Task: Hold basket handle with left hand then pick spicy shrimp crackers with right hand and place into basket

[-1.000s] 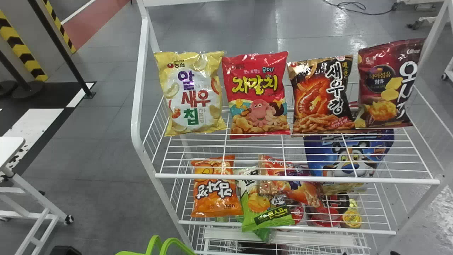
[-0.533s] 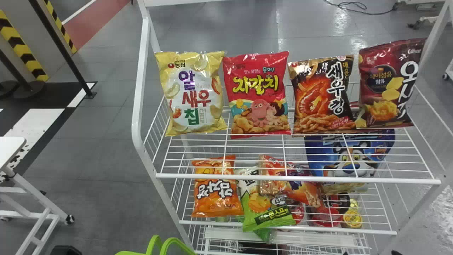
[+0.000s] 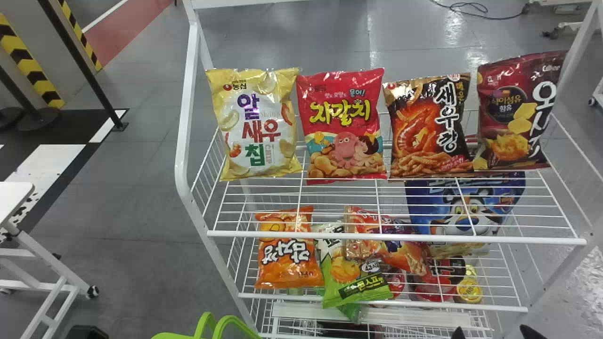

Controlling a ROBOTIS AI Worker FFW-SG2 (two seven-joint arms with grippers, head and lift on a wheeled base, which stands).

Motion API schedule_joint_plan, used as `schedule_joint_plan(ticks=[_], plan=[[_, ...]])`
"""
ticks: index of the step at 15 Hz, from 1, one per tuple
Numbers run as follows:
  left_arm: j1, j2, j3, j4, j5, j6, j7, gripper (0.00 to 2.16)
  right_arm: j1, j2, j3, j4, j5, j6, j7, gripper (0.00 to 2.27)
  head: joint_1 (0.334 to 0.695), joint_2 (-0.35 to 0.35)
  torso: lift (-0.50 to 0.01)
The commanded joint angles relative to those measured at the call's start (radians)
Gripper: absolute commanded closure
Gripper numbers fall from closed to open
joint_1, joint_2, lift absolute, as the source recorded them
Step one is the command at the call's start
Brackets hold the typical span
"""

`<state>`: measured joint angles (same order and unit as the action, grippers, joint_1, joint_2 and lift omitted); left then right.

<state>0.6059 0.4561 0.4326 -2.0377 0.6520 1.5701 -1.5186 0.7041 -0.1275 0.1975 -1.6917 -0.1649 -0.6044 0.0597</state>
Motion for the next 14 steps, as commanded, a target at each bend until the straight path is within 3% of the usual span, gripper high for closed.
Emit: schedule_joint_plan(ticks=[1,14], plan=[[0.0,0.001,-0.002,-0.004,0.0,0.001,0.0,2.14,-0.028,-0.001,-0.004,-0.046,0.007,0.076,0.0,0.07,0.695,0.161,-0.037],[0.026,-0.005,0.006,-0.042,0.0,0.001,0.002,2.15,-0.38,0.006,0.013,-0.125,0.008,0.598,-0.034,0.07,0.695,0.163,-0.037]])
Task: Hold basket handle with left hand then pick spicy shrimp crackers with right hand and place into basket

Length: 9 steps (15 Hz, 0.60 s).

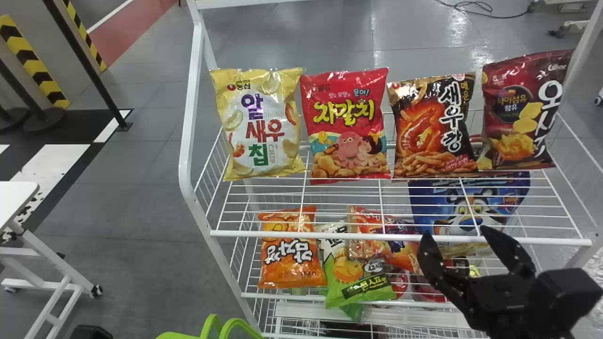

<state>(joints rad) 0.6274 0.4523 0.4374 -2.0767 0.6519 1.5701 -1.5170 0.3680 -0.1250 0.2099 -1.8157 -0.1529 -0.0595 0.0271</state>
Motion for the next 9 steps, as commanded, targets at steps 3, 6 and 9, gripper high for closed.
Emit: schedule_joint_plan(ticks=[3,6,9], plan=[[0.009,-0.001,0.006,-0.008,0.0,0.001,0.0,2.14,-0.13,0.007,-0.001,0.001,-0.014,0.145,-0.021,0.07,0.695,0.16,-0.037],[0.003,0.003,0.004,-0.011,0.0,0.001,0.0,2.14,-0.205,0.007,-0.003,0.009,-0.014,0.224,-0.049,0.07,0.695,0.145,-0.037],[-0.02,0.023,-0.009,-0.009,-0.001,0.001,0.0,2.14,-0.274,0.013,-0.01,0.024,-0.02,0.277,-0.068,0.07,0.695,0.133,-0.037]])
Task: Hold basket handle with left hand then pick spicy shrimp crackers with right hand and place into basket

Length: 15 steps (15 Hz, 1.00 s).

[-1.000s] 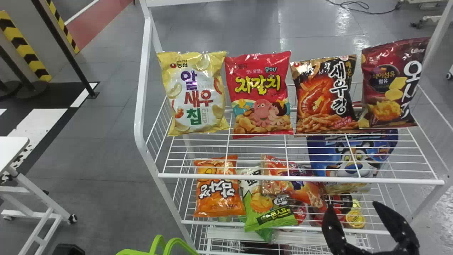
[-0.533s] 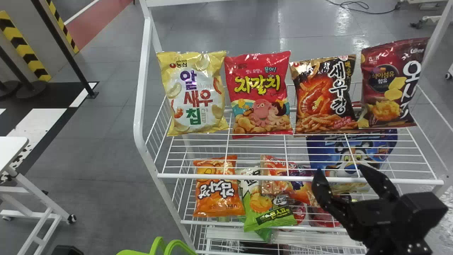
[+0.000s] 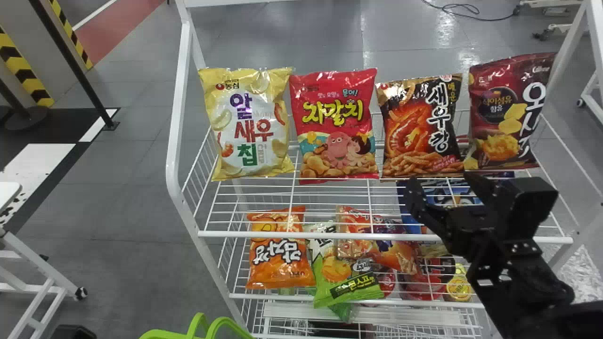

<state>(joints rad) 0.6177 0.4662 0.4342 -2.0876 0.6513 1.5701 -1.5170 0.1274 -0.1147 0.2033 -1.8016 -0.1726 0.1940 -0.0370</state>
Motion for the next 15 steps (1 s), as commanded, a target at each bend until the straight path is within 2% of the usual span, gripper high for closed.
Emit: schedule_joint_plan(ticks=[1,11,15], plan=[[-0.012,0.011,-0.008,0.0,-0.001,0.001,-0.002,2.14,-0.061,0.006,-0.002,0.022,-0.001,0.051,-0.011,0.07,0.695,0.129,-0.037],[-0.022,0.019,-0.022,0.003,-0.001,0.001,0.0,2.15,-0.301,0.033,0.011,0.245,0.001,0.112,-0.029,0.07,0.695,0.101,-0.037],[-0.03,0.017,-0.022,0.004,-0.002,0.001,0.001,2.15,-0.365,0.056,0.018,0.347,0.005,0.112,-0.029,0.07,0.695,0.103,-0.037]])
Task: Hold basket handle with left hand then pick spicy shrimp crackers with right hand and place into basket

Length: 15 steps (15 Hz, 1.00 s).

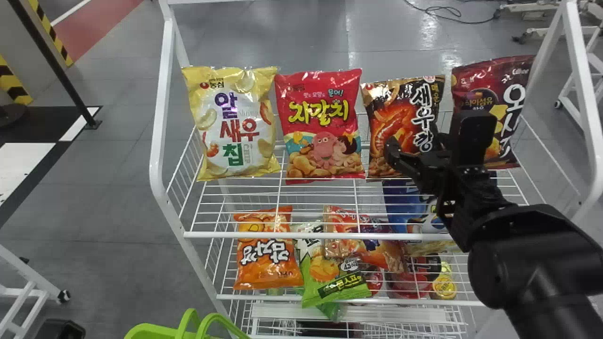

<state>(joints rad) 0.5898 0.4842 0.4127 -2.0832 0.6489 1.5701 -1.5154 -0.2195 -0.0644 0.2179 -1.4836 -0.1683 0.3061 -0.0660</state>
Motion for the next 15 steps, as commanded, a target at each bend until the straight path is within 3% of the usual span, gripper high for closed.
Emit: schedule_joint_plan(ticks=[1,6,8,10,11,13,15], plan=[[-0.002,0.001,0.0,0.002,0.0,0.001,0.0,2.15,-0.029,0.009,0.014,0.049,0.004,-0.003,0.0,0.07,0.695,0.104,-0.037],[-0.01,-0.001,-0.002,0.006,0.0,0.001,0.0,2.14,-0.109,0.021,0.026,0.16,0.012,-0.012,0.005,0.11,0.695,0.115,-0.037],[-0.013,0.001,-0.002,0.008,-0.002,0.001,-0.002,2.15,-0.116,0.024,0.028,0.164,0.009,-0.015,0.008,0.6,0.695,0.117,-0.037],[-0.016,0.001,-0.002,0.012,-0.003,0.001,-0.002,2.15,-0.115,0.023,0.028,0.163,0.003,-0.012,0.003,1.87,0.695,0.12,-0.037],[-0.018,0.002,-0.002,0.014,-0.005,0.001,-0.002,2.15,-0.107,0.023,0.021,0.157,0.001,-0.006,0.003,2.04,0.695,0.122,-0.037],[-0.021,0.004,-0.003,0.02,-0.005,0.001,-0.002,2.14,-0.075,0.021,0.008,0.124,0.001,-0.012,0.003,2.19,0.695,0.121,-0.037],[-0.027,0.005,-0.009,0.02,-0.006,0.001,0.0,2.15,-0.052,0.017,-0.008,0.103,0.004,-0.009,0.011,2.22,0.695,0.118,-0.037]])
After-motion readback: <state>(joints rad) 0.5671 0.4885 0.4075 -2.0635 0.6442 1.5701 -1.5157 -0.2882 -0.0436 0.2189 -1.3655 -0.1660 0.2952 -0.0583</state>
